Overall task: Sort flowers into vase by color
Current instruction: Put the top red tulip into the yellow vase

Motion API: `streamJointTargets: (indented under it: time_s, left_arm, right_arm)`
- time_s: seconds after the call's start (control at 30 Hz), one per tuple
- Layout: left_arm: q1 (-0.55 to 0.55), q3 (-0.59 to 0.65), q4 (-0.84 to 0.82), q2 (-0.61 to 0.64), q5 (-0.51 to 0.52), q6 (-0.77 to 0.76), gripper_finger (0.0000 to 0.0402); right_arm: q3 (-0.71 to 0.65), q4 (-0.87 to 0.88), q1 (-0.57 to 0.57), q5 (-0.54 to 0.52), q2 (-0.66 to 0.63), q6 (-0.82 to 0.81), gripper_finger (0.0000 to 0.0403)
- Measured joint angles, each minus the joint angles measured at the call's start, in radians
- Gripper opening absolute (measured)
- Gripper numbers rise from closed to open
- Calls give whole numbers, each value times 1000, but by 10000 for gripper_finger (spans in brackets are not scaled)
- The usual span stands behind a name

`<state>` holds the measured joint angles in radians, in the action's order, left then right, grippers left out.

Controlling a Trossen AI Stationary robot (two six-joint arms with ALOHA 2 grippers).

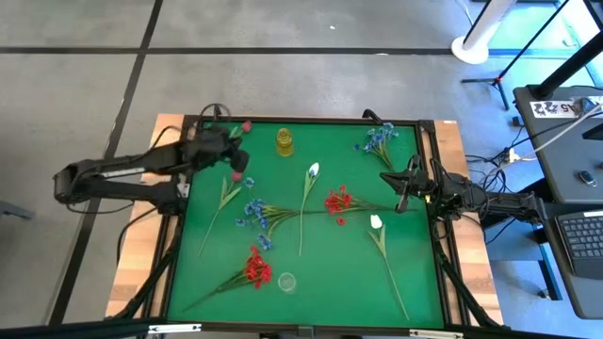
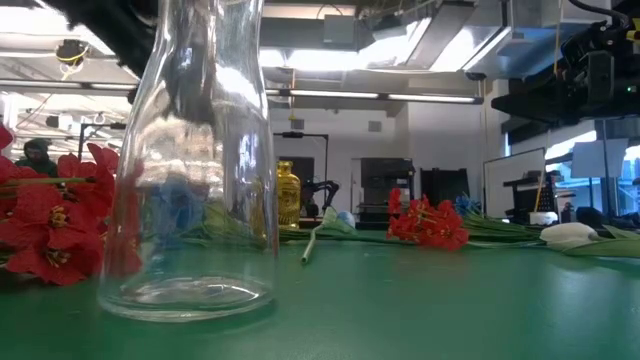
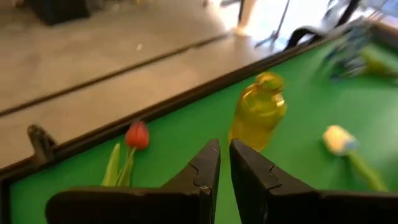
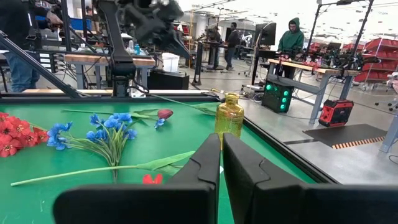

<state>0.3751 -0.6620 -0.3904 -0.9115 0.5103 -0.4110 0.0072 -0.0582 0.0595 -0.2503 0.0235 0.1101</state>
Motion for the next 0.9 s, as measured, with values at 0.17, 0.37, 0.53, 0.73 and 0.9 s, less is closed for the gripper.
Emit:
streamJointTargets:
  time_s: [0.17, 0.37, 0.53, 0.73, 0.9]
  left_arm:
    - [152, -54, -3, -139, -159, 90, 34]
    - [267, -126, -65, -254, -149, 183, 54]
    - [335, -194, -147, -323, -151, 220, 110]
    - [452, -238, -261, -415, -326, 165, 176]
    - [569, -239, -331, -529, -433, 197, 198]
  right_arm:
    - [0, 0, 0, 0, 0, 0, 19]
    - [0, 0, 0, 0, 0, 0, 19]
    - [0, 0, 0, 0, 0, 0, 19]
    - [0, 0, 0, 0, 0, 0, 19]
    - [0, 0, 0, 0, 0, 0, 19]
